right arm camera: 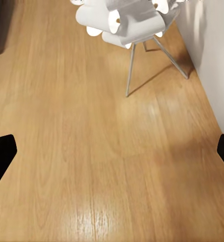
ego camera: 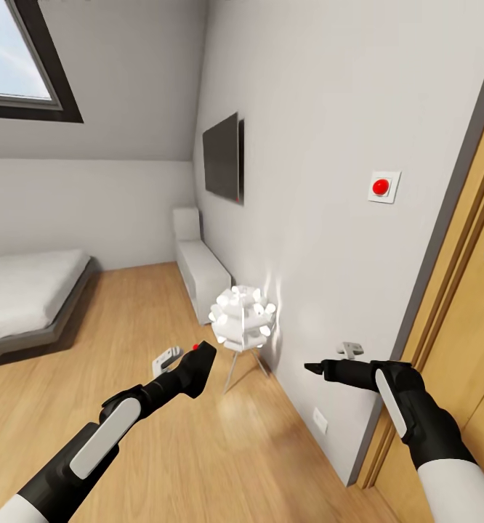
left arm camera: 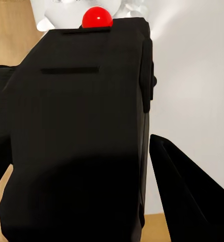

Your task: Attach the digital camera to the camera tripod in the bedroom.

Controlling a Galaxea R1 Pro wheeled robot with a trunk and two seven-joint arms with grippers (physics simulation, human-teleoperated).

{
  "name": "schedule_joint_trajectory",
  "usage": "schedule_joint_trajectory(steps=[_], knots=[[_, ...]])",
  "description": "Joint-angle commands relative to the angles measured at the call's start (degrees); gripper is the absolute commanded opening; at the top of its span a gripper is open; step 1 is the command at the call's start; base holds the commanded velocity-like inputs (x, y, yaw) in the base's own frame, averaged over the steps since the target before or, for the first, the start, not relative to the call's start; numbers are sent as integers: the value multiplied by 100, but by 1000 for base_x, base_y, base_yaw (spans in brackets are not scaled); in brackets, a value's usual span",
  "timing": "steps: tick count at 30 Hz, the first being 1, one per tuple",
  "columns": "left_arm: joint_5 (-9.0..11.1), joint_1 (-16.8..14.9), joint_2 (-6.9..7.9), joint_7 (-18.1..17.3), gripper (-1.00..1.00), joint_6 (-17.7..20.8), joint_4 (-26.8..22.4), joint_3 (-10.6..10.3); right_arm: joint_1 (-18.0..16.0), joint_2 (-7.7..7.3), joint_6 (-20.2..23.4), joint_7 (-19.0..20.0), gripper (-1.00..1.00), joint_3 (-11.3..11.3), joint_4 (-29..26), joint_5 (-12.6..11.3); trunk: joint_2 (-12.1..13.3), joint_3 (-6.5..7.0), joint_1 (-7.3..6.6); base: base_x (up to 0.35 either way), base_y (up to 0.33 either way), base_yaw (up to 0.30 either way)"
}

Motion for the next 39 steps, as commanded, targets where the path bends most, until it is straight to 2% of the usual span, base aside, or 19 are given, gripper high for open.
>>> schedule_joint_trajectory(steps=[1,39], knots=[[38,-5,5,41,-100,1,-10,-12,-4,1,43,-11,100,-6,-2,-45,38,12,-23,0,0,0],[18,-5,5,51,-100,1,-2,-13,-4,4,35,-3,100,-6,12,-45,1562,694,-858,0,0,0]])
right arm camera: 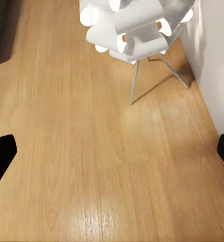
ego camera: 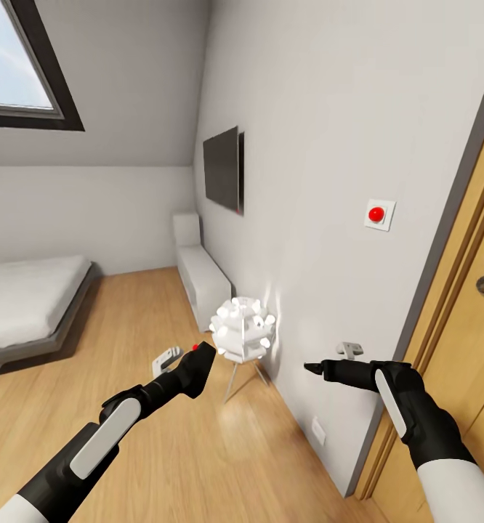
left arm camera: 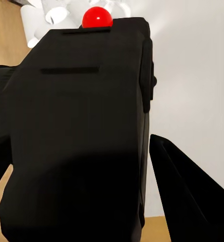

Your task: Attach the digital camera to the camera tripod in the bedroom.

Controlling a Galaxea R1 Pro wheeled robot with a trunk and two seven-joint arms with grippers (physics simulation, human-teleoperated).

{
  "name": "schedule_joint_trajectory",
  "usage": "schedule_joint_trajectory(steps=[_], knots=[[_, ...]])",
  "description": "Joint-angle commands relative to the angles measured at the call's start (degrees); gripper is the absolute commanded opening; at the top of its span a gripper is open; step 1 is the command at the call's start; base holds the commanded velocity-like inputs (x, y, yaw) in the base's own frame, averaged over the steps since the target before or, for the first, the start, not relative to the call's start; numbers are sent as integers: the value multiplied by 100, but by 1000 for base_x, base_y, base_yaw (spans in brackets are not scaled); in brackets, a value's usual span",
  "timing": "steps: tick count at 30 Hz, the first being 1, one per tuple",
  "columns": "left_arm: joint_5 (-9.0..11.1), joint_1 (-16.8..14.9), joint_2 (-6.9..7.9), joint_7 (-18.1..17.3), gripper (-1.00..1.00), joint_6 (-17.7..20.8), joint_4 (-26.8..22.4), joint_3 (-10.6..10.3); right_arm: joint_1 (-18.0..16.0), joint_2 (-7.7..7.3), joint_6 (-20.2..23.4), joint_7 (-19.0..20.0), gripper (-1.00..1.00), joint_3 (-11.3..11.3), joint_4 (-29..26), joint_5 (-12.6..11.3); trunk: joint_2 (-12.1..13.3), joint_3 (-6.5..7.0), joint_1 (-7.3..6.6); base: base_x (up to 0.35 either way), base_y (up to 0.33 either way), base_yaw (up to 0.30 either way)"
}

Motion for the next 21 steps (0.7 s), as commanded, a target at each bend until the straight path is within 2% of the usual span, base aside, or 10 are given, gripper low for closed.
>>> schedule_joint_trajectory(steps=[1,21], knots=[[47,-6,5,41,-100,1,-10,-12,-4,0,43,-11,100,-6,-2,-45,38,12,-23,0,0,0],[68,-6,5,24,-100,1,22,-12,-4,9,28,-27,100,8,237,-37,840,371,-462,0,0,0]])
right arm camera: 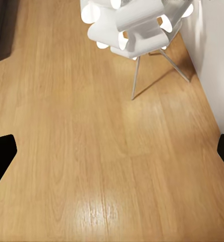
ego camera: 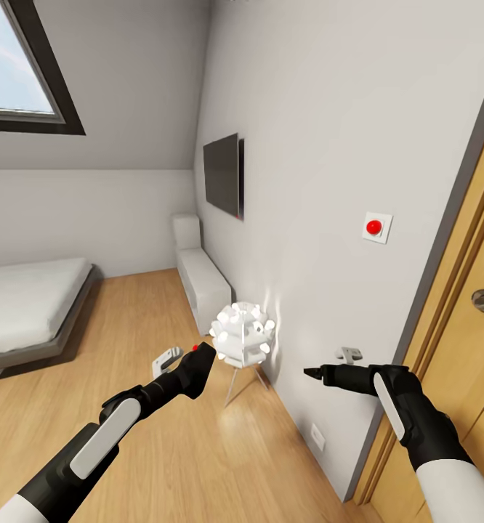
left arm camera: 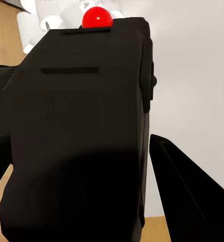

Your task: Attach the digital camera to the camera tripod in the bedroom.

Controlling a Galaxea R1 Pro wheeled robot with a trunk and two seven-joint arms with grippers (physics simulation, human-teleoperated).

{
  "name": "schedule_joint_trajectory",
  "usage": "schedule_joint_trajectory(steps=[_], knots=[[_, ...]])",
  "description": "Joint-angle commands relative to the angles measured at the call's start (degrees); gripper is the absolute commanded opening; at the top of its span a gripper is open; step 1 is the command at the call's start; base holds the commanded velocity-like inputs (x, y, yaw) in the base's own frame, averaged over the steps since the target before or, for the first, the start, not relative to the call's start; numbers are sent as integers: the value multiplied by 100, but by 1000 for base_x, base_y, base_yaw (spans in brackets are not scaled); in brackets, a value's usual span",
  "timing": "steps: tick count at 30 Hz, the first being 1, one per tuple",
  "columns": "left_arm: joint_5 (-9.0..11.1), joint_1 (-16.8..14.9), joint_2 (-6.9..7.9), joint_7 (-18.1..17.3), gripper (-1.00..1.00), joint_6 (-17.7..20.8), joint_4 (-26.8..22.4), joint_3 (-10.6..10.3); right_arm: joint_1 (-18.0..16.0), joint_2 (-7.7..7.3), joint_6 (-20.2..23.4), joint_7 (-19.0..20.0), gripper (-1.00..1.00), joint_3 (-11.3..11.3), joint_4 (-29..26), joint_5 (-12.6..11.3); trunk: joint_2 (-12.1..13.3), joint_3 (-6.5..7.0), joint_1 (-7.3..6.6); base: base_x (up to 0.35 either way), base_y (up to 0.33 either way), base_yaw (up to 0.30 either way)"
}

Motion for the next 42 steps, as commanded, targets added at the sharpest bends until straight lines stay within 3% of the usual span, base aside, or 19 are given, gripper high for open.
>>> schedule_joint_trajectory(steps=[1,35,42], knots=[[46,-6,5,41,-100,0,-3,-12,-4,0,43,-10,100,-7,-1,-45,38,12,-23,0,0,0],[60,-6,12,41,-100,-1,121,2,-4,55,32,-21,100,4,145,-28,1401,622,-769,0,0,0],[62,-6,6,39,-100,-1,139,3,-4,218,-226,-91,100,375,466,235,1682,748,-923,0,0,0]])
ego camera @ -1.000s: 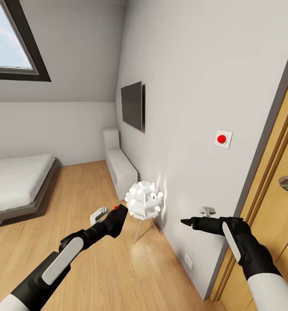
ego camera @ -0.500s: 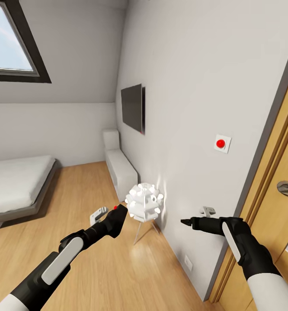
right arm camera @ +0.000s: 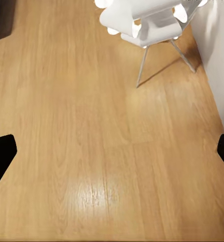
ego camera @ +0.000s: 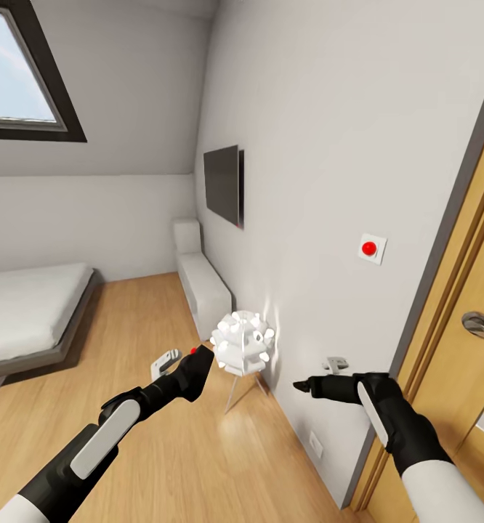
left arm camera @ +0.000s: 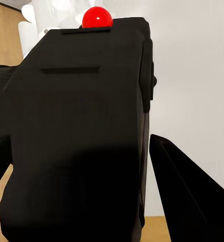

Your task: Attach the digital camera to the camera tripod in the bedroom.

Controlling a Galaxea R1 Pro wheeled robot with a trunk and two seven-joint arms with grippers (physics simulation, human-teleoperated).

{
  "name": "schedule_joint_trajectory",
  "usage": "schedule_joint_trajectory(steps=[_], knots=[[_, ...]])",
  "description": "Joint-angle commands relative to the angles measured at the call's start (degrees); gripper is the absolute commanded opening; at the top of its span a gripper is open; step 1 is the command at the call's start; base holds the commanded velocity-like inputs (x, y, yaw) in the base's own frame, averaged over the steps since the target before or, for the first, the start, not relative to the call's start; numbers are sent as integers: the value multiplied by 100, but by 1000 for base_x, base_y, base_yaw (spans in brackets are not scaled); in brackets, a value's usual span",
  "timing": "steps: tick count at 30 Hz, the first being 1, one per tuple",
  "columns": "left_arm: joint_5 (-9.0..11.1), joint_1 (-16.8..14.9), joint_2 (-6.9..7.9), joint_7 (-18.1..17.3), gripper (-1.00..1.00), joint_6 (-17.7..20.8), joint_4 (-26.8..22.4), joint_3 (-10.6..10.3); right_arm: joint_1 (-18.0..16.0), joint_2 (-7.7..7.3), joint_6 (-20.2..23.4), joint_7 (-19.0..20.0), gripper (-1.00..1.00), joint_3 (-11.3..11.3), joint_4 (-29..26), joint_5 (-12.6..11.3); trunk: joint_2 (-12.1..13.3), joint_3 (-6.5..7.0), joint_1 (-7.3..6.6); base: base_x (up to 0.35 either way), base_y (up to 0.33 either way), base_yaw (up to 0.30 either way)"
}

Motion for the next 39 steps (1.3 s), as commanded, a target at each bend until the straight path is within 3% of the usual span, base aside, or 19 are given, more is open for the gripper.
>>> schedule_joint_trajectory(steps=[1,11,39], knots=[[44,-6,5,42,-100,1,-10,-11,-4,12,-1,2,100,30,9,4,37,11,-22,0,0,0],[44,-6,5,42,-100,-2,39,-9,-4,82,-162,-129,100,202,57,65,438,191,-242,0,0,0],[44,-6,39,51,-100,-1,80,0,-4,153,-174,-140,100,206,58,71,1561,693,-857,0,0,0]])
